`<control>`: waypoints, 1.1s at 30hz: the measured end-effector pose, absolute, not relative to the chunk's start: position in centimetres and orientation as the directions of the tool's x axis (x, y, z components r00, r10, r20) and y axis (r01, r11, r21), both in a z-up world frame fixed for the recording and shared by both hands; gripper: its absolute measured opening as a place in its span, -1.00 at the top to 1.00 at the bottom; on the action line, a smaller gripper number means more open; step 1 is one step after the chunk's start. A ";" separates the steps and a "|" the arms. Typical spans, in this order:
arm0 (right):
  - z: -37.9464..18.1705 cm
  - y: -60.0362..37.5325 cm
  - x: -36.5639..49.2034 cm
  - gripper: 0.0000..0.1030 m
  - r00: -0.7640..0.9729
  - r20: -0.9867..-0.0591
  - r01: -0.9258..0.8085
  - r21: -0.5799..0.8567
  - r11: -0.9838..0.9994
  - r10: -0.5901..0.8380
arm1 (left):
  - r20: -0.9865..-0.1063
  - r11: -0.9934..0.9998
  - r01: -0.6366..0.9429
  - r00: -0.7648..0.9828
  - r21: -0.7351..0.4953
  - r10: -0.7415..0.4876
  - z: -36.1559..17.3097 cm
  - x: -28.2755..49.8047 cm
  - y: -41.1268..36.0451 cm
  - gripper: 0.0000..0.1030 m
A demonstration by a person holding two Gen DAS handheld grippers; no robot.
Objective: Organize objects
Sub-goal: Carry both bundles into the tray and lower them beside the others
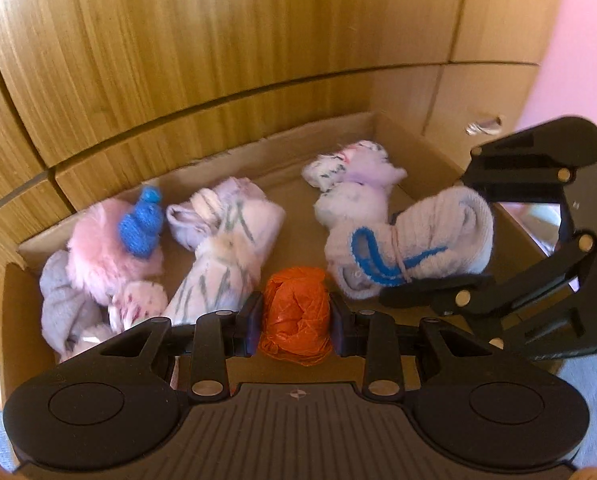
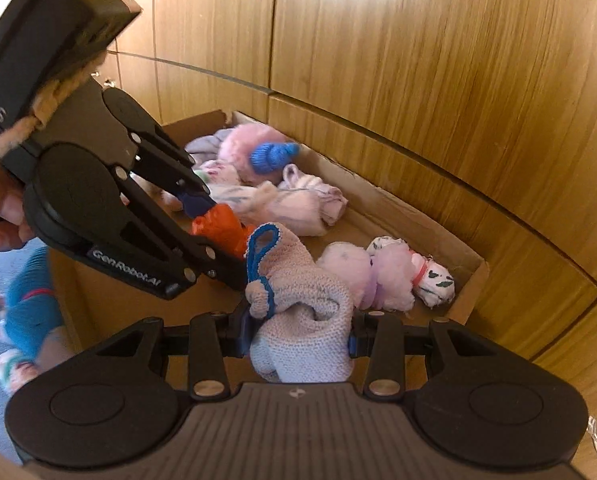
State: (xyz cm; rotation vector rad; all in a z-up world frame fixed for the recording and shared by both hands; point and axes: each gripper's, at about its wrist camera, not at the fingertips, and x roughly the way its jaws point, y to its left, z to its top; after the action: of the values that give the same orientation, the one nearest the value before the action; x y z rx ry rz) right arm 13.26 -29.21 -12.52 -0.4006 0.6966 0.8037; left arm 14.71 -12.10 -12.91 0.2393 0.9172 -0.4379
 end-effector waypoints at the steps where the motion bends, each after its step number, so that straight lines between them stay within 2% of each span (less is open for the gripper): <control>1: -12.6 -29.1 13.5 0.27 0.496 -0.700 -0.765 -0.073 0.640 0.514 | -0.805 0.892 0.452 0.534 0.012 -0.260 -12.9 15.0 -12.0 0.22; 9: -13.1 -28.9 14.7 0.25 0.538 -0.693 -0.735 -0.107 0.670 0.480 | -0.783 0.938 0.347 0.582 -0.008 -0.222 -13.4 15.6 -11.5 0.21; 15: -13.1 -28.8 14.6 0.17 0.557 -0.701 -0.714 -0.129 0.688 0.447 | -0.777 0.954 0.299 0.605 0.021 -0.173 -13.1 15.1 -12.3 0.16; 20: -13.1 -28.8 14.5 0.02 0.586 -0.701 -0.682 -0.155 0.715 0.407 | -0.779 0.958 0.286 0.607 0.030 -0.157 -13.0 14.9 -12.2 0.14; 26: -13.1 -28.8 14.3 -0.27 0.625 -0.694 -0.634 -0.185 0.751 0.356 | -0.783 0.965 0.262 0.606 0.028 -0.142 -12.8 14.5 -12.2 -0.11; 33: -12.9 -28.8 13.8 -0.27 0.640 -0.691 -0.614 -0.197 0.765 0.335 | -0.790 0.970 0.243 0.597 0.015 -0.137 -12.7 14.4 -11.5 -0.27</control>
State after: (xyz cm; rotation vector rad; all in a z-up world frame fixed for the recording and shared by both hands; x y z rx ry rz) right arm 13.85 -28.83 -12.95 -0.4420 0.6830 0.5617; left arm 14.36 -11.47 -12.67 0.1256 0.9048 -0.2214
